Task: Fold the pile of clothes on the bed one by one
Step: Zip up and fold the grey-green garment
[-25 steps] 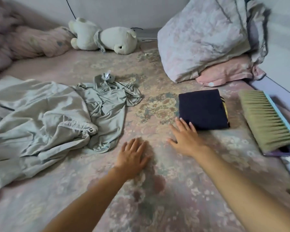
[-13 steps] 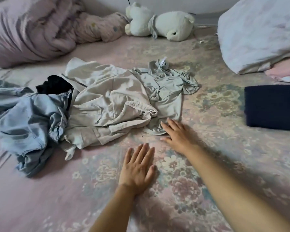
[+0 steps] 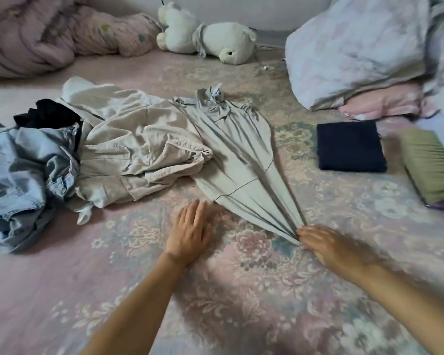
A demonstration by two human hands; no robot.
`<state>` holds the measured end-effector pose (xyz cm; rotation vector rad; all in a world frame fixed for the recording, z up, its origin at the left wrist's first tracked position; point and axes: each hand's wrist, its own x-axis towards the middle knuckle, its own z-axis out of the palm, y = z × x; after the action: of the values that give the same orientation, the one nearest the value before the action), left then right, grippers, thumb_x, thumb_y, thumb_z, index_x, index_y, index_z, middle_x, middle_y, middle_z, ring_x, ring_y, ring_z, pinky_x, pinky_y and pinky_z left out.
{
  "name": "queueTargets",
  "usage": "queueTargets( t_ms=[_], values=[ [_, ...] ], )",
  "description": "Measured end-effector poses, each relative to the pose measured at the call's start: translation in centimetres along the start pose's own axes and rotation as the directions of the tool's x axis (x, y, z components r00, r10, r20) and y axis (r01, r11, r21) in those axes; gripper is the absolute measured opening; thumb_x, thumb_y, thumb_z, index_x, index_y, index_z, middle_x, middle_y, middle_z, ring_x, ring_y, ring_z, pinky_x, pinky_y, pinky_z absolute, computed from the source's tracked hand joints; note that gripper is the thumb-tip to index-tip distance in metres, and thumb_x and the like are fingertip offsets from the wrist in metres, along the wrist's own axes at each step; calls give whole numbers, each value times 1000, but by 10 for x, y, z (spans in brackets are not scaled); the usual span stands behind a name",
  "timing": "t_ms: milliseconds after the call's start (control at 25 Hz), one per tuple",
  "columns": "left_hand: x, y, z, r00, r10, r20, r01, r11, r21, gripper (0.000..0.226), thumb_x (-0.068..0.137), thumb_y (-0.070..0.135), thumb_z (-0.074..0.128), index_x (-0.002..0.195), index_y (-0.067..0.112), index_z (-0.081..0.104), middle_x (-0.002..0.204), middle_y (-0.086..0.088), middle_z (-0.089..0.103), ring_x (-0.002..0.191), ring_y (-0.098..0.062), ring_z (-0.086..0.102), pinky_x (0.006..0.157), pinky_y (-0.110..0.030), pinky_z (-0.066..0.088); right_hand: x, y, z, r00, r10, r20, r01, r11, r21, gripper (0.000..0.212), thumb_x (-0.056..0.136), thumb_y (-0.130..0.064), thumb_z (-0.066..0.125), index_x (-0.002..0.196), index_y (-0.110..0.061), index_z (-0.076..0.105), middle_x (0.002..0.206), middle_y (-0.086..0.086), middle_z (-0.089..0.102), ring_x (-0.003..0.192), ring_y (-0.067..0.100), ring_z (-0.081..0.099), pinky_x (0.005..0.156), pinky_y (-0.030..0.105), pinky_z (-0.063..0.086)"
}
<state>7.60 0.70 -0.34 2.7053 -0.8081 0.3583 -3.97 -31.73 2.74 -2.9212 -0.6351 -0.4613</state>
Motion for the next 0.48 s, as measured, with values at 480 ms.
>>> queueTargets(
  t_ms=[480],
  values=[
    [-10, 93, -27, 949, 291, 124, -258, 939, -229, 28, 87, 29, 42, 80, 7, 59, 65, -7, 59, 53, -28, 58, 43, -27, 36, -48, -16, -86, 864, 470, 180, -502, 784, 366, 28, 92, -55, 38, 89, -33, 54, 83, 0, 64, 74, 19, 61, 67, 32, 46]
  ],
)
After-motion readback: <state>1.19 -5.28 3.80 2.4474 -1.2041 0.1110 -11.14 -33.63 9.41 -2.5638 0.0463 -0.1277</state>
